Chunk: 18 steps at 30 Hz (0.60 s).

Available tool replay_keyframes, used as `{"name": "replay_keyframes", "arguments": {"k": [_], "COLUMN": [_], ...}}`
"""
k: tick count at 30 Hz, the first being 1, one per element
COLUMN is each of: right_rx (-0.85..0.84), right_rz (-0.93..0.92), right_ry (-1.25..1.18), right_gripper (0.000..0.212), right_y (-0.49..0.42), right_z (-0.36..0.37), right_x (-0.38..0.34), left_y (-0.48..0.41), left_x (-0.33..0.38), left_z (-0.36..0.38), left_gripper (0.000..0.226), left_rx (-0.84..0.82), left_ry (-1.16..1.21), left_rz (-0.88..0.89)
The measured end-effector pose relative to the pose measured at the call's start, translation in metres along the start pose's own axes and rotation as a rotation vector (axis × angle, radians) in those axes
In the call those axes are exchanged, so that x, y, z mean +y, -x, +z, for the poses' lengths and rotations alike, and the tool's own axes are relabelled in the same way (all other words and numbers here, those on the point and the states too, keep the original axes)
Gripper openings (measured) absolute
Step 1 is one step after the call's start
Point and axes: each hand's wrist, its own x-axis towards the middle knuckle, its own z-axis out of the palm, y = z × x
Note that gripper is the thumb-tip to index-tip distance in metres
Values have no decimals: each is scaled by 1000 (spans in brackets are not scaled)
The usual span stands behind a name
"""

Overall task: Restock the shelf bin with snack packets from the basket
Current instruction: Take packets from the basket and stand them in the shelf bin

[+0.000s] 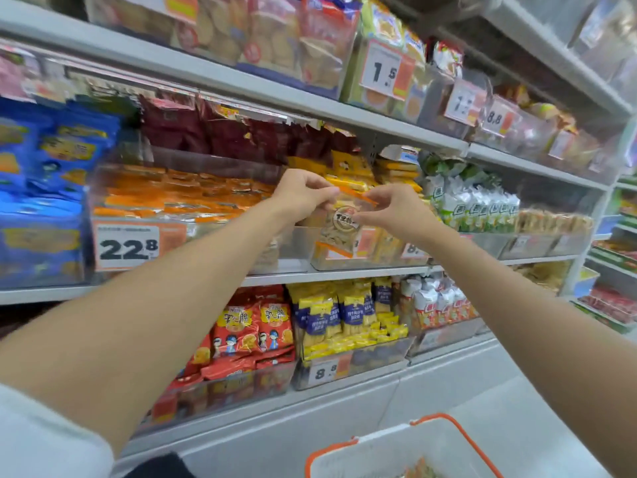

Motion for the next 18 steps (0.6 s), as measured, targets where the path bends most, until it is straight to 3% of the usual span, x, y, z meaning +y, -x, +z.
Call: {"name": "replay_keyframes", "arguments": {"k": [9,14,18], "right_rx": [75,-16,-159], "right_rz": [-216,-250,-320], "right_ry": [256,565,852], "right_gripper": [17,23,15], "right_y": [-86,-118,-125], "right_z": [33,72,92], "right_x": [-48,-38,-39], "left_y": [-45,-64,-80], "left_x": [6,-23,-44], "left_z": [-83,-102,-109], "left_gripper": [4,15,9], "left_rx": [-6,-104,-174], "left_ry": [59,-210,-626], "left_rz": [-26,-102,-19]}}
